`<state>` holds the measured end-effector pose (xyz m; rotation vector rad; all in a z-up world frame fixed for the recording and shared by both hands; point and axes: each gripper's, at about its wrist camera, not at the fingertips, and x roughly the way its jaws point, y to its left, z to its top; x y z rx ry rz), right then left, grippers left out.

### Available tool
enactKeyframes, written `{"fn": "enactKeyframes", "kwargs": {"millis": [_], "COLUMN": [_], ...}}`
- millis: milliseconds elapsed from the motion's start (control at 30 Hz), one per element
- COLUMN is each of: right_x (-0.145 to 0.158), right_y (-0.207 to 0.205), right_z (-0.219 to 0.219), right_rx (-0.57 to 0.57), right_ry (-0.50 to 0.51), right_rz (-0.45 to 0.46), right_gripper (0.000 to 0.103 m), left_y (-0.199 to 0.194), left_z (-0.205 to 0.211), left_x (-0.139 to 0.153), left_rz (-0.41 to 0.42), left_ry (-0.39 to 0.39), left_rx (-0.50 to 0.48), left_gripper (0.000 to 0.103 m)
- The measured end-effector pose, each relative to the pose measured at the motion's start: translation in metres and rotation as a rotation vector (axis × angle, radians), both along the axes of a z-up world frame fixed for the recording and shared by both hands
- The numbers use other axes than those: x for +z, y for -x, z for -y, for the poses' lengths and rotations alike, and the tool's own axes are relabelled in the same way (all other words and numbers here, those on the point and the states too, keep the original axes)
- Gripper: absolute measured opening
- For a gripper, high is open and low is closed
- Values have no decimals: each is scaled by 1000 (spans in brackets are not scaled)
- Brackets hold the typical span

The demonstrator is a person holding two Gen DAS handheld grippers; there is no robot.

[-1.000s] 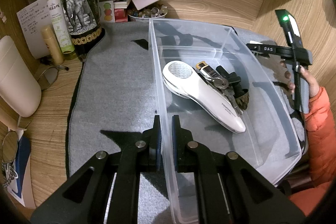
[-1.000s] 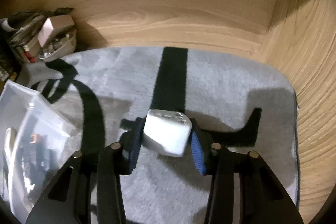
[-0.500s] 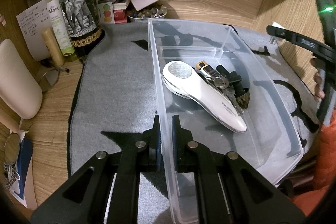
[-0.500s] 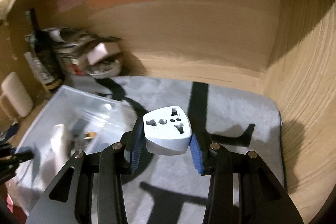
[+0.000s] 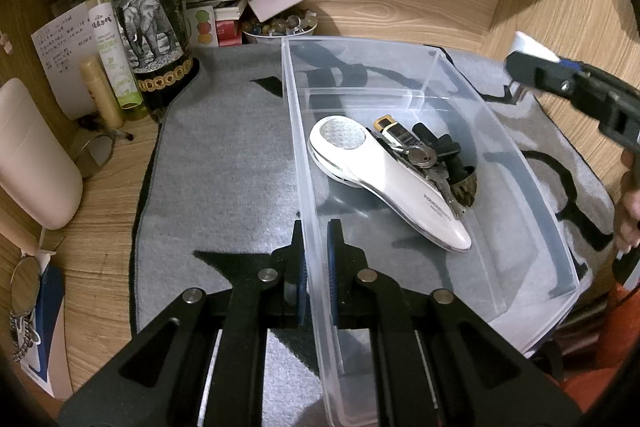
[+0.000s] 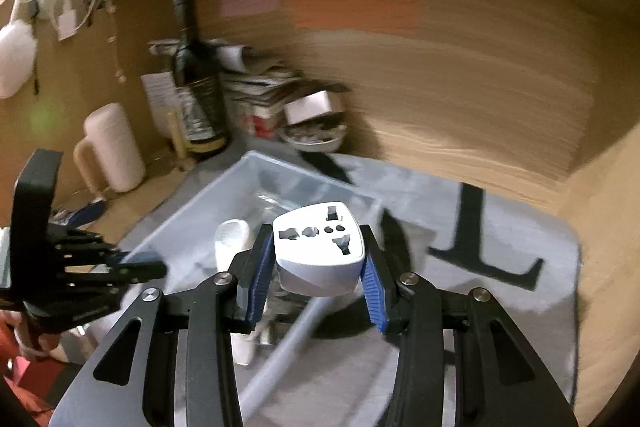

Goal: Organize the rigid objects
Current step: 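Place the white plug adapter into the clear box and open the right gripper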

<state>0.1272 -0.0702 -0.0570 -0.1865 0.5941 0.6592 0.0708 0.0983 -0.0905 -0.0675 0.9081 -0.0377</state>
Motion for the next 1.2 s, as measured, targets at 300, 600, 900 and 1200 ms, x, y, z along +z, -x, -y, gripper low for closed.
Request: {"fn": "enactKeyframes", "kwargs": {"millis": [300, 600, 900, 1200], "right_x": [-25, -47, -54, -52], "right_y": [2, -5, -6, 4], "right_z": [-39, -54, -60, -59], "right_rx": [88, 104, 114, 121], "right_ry": [52, 123, 166, 172], "right_rz": [-64, -112, -132, -123], "right_gripper": [37, 37, 37, 54], "left_y": [0, 0, -1, -2], "left_z": [1, 1, 1, 2], "left_x": [1, 1, 1, 1], "left_rz": [-2, -3, -5, -5], "left_ry": [-5, -6, -4, -3], "left_rx": [-3, -4, -5, -5], "left_gripper": [7, 7, 7, 7]}}
